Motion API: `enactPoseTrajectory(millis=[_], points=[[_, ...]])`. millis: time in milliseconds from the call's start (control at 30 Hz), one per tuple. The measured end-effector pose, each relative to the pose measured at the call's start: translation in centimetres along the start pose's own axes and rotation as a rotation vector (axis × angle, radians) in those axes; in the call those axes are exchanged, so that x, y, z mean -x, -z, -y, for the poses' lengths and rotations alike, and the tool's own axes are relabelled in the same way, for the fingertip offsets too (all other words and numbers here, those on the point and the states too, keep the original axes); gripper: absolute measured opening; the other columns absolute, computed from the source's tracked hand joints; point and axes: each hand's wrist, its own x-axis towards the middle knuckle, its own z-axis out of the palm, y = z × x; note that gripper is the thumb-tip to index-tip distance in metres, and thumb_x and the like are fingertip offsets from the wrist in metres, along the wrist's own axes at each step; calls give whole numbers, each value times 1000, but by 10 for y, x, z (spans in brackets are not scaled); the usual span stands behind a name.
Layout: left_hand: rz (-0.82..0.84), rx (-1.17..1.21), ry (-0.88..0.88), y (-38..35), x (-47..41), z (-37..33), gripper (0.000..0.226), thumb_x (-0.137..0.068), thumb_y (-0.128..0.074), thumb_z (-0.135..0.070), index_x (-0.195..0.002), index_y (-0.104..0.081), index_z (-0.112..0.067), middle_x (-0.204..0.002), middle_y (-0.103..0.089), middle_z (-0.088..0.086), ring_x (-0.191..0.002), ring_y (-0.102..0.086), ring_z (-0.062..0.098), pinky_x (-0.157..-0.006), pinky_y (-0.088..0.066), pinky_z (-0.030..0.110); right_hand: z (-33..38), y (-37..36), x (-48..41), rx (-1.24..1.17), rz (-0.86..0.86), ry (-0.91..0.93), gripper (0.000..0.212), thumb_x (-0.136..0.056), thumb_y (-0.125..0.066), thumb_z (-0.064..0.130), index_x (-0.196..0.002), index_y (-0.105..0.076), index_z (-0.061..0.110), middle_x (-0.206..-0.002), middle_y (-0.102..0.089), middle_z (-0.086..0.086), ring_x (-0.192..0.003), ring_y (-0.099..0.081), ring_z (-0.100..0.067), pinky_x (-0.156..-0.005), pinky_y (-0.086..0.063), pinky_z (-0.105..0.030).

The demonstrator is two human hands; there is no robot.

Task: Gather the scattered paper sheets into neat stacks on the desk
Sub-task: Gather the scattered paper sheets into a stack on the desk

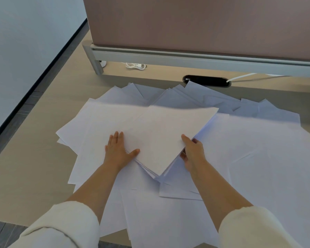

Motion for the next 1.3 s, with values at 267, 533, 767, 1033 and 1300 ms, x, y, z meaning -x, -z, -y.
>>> enactPoseTrajectory(millis=[267, 533, 767, 1033, 1300], points=[[-7, 116, 26, 2, 1, -3, 75, -94, -37, -51, -151, -5, -13, -160, -4, 3, -148, 1, 21, -119, -4, 44, 10, 3, 12, 127, -10, 322, 36, -90, -39, -2, -118, -49, 20, -111, -61, -3, -92, -57, -21, -89, -50, -39], [122, 910, 107, 42, 9, -16, 58, -97, -26, -52, -142, -40, -18, -144, -45, 1, -133, -40, 17, -112, -29, 34, 58, -25, 55, -320, 403, 308, 30, -90, -41, 0, -102, -55, 23, -104, -64, -1, -95, -61, -22, -83, -51, -36], [309, 1200, 45, 72, 28, 1, 35, -86, -53, -8, -60, -74, -21, -64, -70, -4, -63, -65, 11, -59, -54, 24, 62, -71, 84, -376, 710, 232, 43, -70, -52, 12, -112, -55, 19, -100, -66, 0, -95, -61, -22, -92, -47, -41], [519, 1471, 131, 81, 39, 75, 71, -35, -89, -52, -93, -76, -13, -89, -72, 6, -78, -69, 22, -71, -53, 30, 33, -104, 97, -124, 783, 155, 25, -94, -44, 10, -103, -61, 25, -89, -73, 5, -81, -69, -18, -77, -58, -37], [-49, 859, 249, 92, 30, 109, 36, -88, -60, -2, -123, -55, -9, -112, -68, 8, -88, -68, 18, -80, -54, 29, -20, -92, 39, 459, 464, 120, 24, -88, -46, -3, -89, -61, 15, -104, -69, -14, -83, -64, -26, -78, -53, -36]])
